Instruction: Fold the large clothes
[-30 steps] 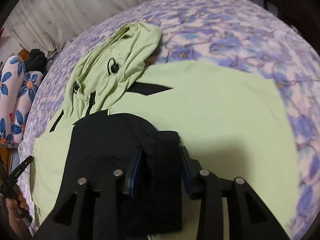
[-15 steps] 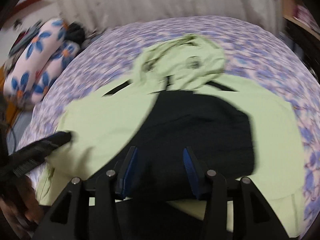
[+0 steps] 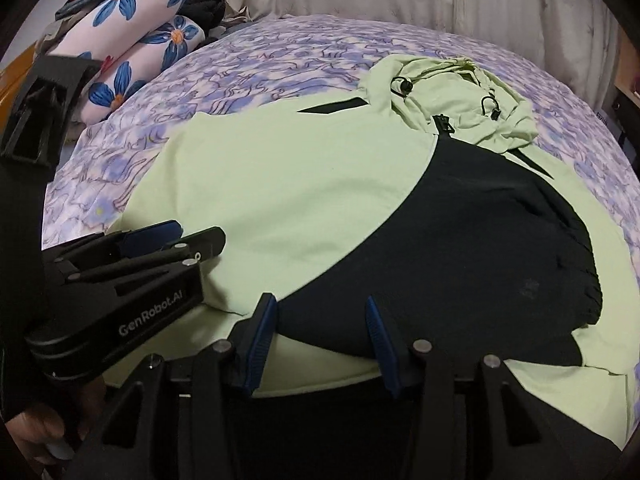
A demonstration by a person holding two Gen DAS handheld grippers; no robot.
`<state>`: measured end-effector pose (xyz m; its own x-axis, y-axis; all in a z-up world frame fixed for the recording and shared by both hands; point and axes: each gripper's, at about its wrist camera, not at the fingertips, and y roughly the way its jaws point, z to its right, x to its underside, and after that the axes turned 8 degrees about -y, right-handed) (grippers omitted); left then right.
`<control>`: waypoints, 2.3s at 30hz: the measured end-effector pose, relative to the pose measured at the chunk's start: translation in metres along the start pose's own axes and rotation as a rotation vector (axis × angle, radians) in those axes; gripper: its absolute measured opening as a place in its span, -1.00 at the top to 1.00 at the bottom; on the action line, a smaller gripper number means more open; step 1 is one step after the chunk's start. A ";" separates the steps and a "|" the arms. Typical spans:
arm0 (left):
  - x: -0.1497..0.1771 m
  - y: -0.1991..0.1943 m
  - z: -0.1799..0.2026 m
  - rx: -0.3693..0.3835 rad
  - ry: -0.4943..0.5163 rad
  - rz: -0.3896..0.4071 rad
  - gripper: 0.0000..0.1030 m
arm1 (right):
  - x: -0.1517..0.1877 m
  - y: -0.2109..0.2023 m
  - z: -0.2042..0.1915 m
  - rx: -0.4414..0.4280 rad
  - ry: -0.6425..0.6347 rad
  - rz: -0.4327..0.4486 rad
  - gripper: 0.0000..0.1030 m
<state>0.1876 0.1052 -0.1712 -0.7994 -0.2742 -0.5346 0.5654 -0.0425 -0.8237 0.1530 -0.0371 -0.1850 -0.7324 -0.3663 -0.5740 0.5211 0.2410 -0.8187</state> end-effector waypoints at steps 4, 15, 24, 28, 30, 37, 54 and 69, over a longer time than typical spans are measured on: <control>-0.002 0.000 -0.002 0.013 -0.001 -0.001 0.20 | 0.003 -0.003 0.040 0.059 0.050 -0.009 0.10; -0.004 -0.001 -0.016 0.040 -0.030 0.013 0.20 | 0.038 -0.025 0.181 0.016 0.302 0.026 0.49; -0.005 -0.001 -0.017 0.044 -0.036 0.018 0.20 | 0.045 -0.037 0.177 0.013 0.331 0.072 0.48; -0.004 -0.001 -0.015 0.039 -0.030 0.027 0.20 | 0.051 -0.043 0.178 0.028 0.349 0.085 0.43; -0.004 -0.001 -0.014 0.035 -0.027 0.031 0.20 | 0.054 -0.045 0.179 0.058 0.355 0.086 0.43; -0.002 -0.002 -0.011 0.017 -0.015 0.038 0.20 | 0.065 -0.045 0.193 0.037 0.431 0.093 0.43; 0.019 -0.106 -0.023 -0.049 -0.033 0.111 -0.33 | 0.082 -0.142 0.179 0.021 0.463 0.206 0.38; 0.093 -0.250 -0.063 -0.132 0.006 0.248 -0.60 | 0.151 -0.259 0.141 0.090 0.394 0.267 -0.08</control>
<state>-0.0408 0.1505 -0.0265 -0.6410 -0.2547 -0.7240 0.7131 0.1511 -0.6846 -0.0307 -0.2817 -0.0580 -0.6689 0.0707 -0.7400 0.7368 0.1954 -0.6473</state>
